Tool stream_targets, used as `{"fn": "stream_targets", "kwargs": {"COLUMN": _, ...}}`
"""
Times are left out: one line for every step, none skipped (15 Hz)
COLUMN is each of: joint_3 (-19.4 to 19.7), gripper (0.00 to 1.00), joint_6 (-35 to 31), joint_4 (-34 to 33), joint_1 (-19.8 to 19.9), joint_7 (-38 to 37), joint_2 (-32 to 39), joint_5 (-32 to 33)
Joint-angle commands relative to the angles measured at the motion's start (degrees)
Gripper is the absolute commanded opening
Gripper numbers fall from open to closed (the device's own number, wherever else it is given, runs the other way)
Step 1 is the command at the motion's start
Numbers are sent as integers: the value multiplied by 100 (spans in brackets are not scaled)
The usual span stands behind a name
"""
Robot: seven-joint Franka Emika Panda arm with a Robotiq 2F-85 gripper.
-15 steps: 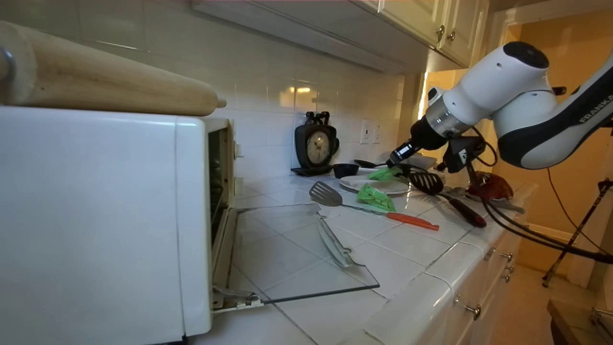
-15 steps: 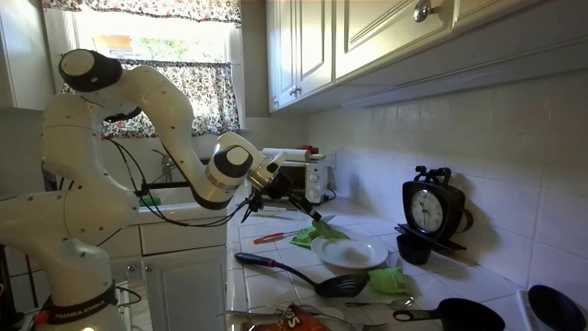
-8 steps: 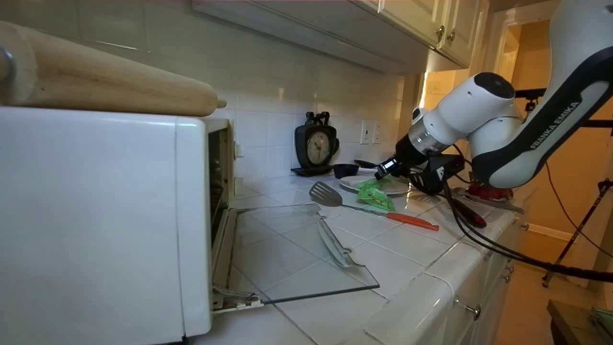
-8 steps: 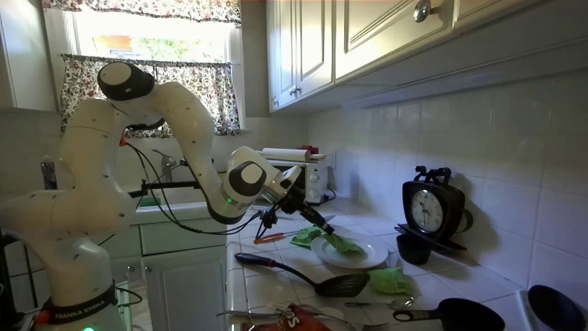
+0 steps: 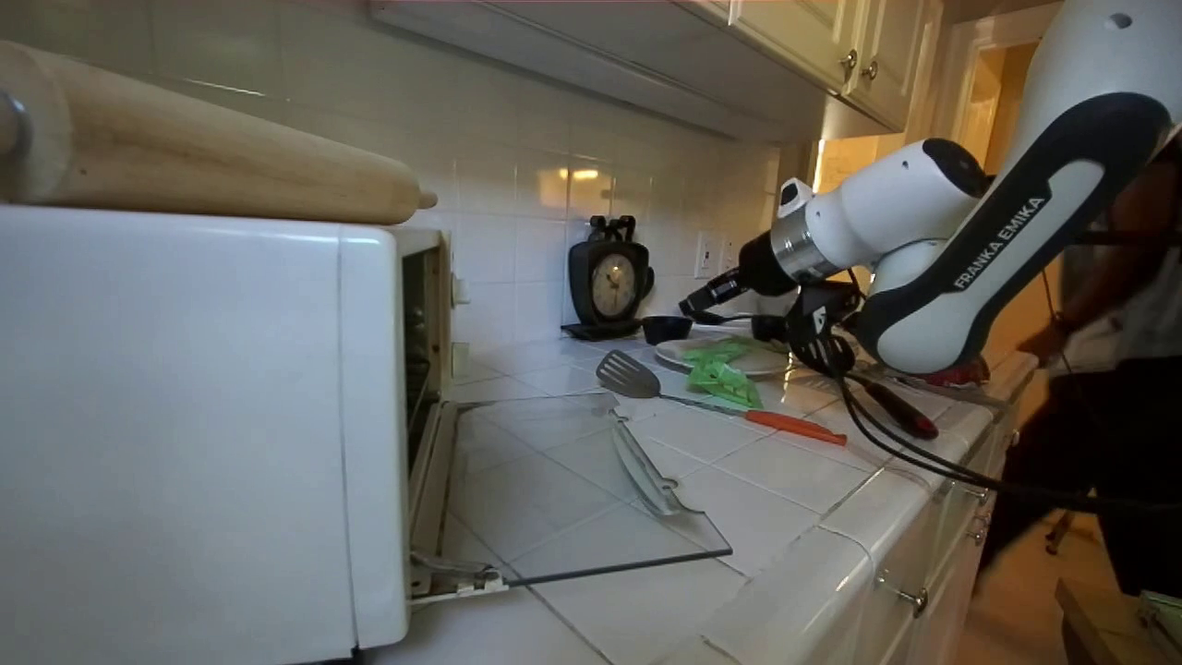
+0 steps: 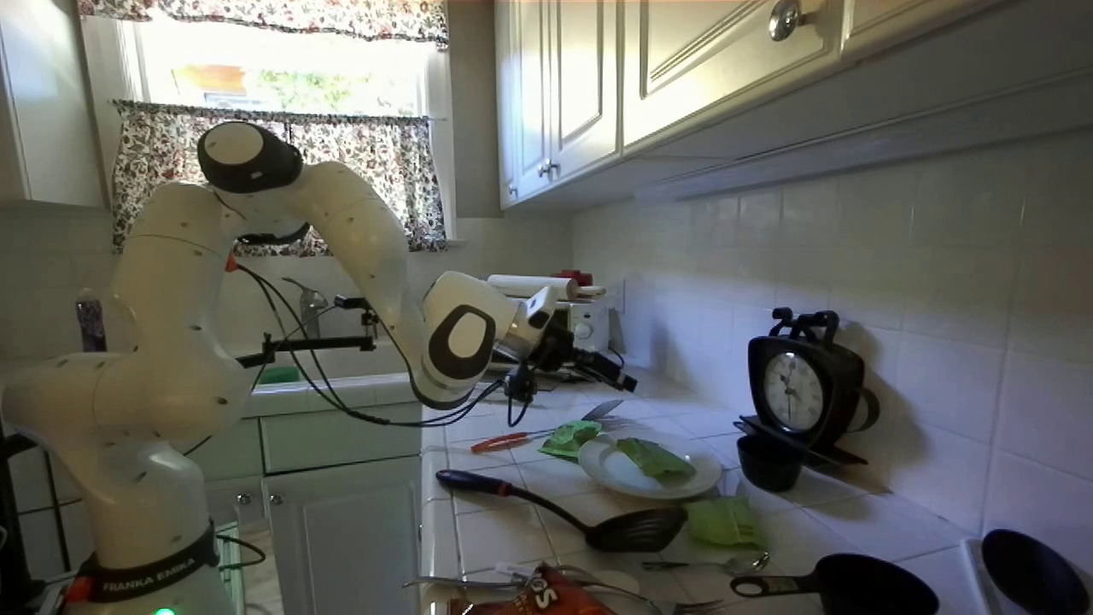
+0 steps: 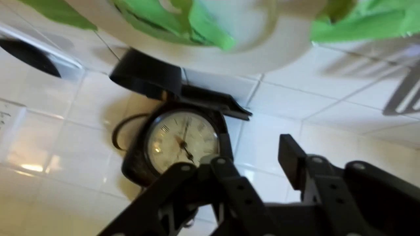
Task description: Remove the pack of snack from the oven and put it on the plate
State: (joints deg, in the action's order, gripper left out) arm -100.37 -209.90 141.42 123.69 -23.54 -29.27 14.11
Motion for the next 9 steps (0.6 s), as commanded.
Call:
{"fn": "stream_targets", "kwargs": {"joint_3": 601, "gripper": 74, "joint_6": 120, "joint_4": 104, "joint_1": -963, "joint_7": 1287, "joint_2": 1311, "joint_5": 234}}
{"fn": "stream_targets", "kwargs": {"joint_3": 997, "gripper": 82, "joint_6": 264, "joint_4": 104, "joint_1": -1319, "joint_7": 864, "joint_2": 1539, "joint_5": 955}}
{"fn": "stream_targets", "kwargs": {"joint_3": 1374, "gripper": 88, "joint_6": 417, "joint_4": 113, "joint_1": -1730, "joint_7": 841, "joint_2": 1800, "joint_5": 1313}}
{"fn": "stream_targets", "kwargs": {"joint_3": 1770, "gripper": 95, "joint_6": 584, "joint_4": 93, "joint_1": -2128, "joint_7": 813, "joint_2": 2068, "joint_5": 1734}}
{"fn": "stream_targets", "kwargs": {"joint_3": 2211, "gripper": 99, "joint_6": 702, "joint_4": 43, "joint_1": -2536, "joint_7": 738, "joint_2": 2344, "joint_5": 2132}}
{"fn": "stream_targets", "kwargs": {"joint_3": 2590, "gripper": 100, "joint_6": 855, "joint_4": -32, "joint_1": -2899, "joint_7": 656, "joint_2": 2630, "joint_5": 2542}}
{"fn": "stream_targets", "kwargs": {"joint_3": 2964, "gripper": 100, "joint_6": 1101, "joint_4": -133, "joint_1": -3275, "joint_7": 512, "joint_2": 2907, "joint_5": 3034}}
{"fn": "stream_targets", "kwargs": {"joint_3": 3183, "gripper": 100, "joint_6": 1093, "joint_4": -199, "joint_1": -3478, "joint_7": 303, "joint_2": 3100, "joint_5": 3459}}
{"fn": "stream_targets", "kwargs": {"joint_3": 3295, "gripper": 100, "joint_6": 1099, "joint_4": -256, "joint_1": -3625, "joint_7": 116, "joint_2": 3273, "joint_5": 3888}}
